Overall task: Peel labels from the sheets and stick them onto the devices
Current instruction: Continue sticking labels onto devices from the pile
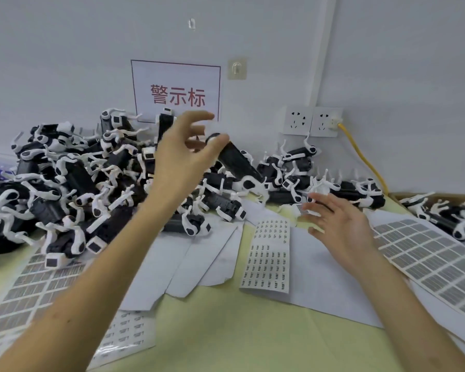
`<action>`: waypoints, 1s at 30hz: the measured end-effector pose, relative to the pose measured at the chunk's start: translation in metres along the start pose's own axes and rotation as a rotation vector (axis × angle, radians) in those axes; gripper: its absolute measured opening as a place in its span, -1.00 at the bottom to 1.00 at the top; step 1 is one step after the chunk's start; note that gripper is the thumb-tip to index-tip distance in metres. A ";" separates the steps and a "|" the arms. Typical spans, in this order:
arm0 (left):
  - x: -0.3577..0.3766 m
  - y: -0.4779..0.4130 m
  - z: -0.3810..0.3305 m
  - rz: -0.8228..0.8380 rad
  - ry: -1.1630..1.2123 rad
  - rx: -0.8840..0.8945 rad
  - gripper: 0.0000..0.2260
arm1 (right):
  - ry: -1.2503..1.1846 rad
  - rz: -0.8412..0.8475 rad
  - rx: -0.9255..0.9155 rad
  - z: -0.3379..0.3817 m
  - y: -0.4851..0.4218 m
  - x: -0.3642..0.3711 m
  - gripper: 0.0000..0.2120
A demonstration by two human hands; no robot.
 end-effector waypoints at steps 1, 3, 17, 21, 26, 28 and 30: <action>0.017 0.007 0.006 0.054 0.084 -0.039 -0.67 | 0.026 0.049 0.003 -0.003 0.001 0.008 -0.61; 0.051 0.022 0.023 0.141 0.240 -0.135 -0.69 | 0.053 0.111 0.016 -0.009 0.005 0.018 -0.61; 0.102 0.057 0.088 0.330 0.365 -0.332 -0.70 | 0.209 0.216 0.051 -0.011 0.015 0.029 -0.72; 0.114 0.068 0.096 0.540 0.422 -0.512 -0.71 | 0.165 0.214 0.149 -0.018 0.015 0.027 -0.71; 0.112 0.064 0.101 0.451 0.426 -0.549 -0.77 | 0.155 0.269 0.165 -0.021 0.017 0.032 -0.64; 0.111 0.064 0.105 0.383 0.434 -0.577 -0.81 | 0.317 0.260 0.082 -0.022 0.015 0.031 -0.64; 0.112 0.064 0.110 0.338 0.464 -0.600 -0.82 | 0.482 0.205 -0.020 -0.021 0.012 0.028 -0.63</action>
Point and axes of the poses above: each hand's wrist, its own y-axis away from the middle knuckle, its own x-axis out of the palm, z = x × y, the point moved 6 cm from there along -y, towards the middle knuckle, and after that the axes turned 11 degrees about -x, right-handed, at the moved point
